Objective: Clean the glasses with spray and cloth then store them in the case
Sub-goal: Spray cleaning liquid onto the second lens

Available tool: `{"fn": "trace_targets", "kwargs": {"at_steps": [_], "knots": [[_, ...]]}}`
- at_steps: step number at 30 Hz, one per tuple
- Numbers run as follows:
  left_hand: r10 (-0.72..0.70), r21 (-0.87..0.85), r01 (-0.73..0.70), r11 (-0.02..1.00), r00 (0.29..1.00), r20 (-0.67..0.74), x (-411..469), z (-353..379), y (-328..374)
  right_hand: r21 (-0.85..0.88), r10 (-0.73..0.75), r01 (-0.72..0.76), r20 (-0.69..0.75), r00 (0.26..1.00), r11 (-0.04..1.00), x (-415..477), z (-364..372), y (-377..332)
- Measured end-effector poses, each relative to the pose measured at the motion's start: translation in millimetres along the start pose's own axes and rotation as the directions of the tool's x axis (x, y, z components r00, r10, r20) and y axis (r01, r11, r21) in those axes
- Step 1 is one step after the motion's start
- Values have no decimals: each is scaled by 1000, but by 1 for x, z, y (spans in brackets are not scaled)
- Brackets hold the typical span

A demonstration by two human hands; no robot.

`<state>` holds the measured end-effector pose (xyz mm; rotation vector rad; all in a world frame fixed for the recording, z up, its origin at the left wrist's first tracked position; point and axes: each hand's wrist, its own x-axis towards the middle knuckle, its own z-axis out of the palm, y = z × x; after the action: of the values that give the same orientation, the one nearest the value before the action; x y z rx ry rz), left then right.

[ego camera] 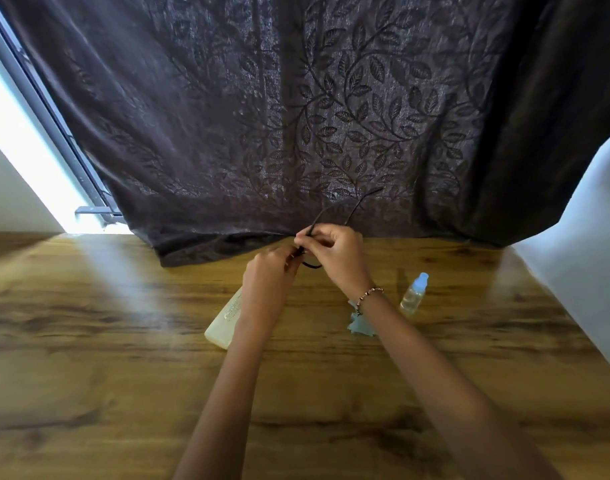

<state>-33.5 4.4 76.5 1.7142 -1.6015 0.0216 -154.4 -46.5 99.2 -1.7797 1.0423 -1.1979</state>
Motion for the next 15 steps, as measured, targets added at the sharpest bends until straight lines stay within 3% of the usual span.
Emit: {"fn": "trace_targets", "kwargs": {"at_steps": [5, 9, 12, 15], "knots": [[-16, -50, 16, 999, 1000, -8, 3, 10, 2, -35, 34, -33, 25, 999, 999, -2, -18, 2], [-118, -86, 115, 990, 993, -33, 3, 17, -10, -370, -99, 61, -85, 991, 927, -17, -57, 26], [-182, -113, 176, 978, 982, -43, 0, 21, -18, -597, -142, -20, -223, 964, 802, -35, -96, 53], [-219, -159, 210, 965, 975, -44, -3, 25, -23, -672, -133, -97, -282, 950, 734, -56, -123, 86]]}}
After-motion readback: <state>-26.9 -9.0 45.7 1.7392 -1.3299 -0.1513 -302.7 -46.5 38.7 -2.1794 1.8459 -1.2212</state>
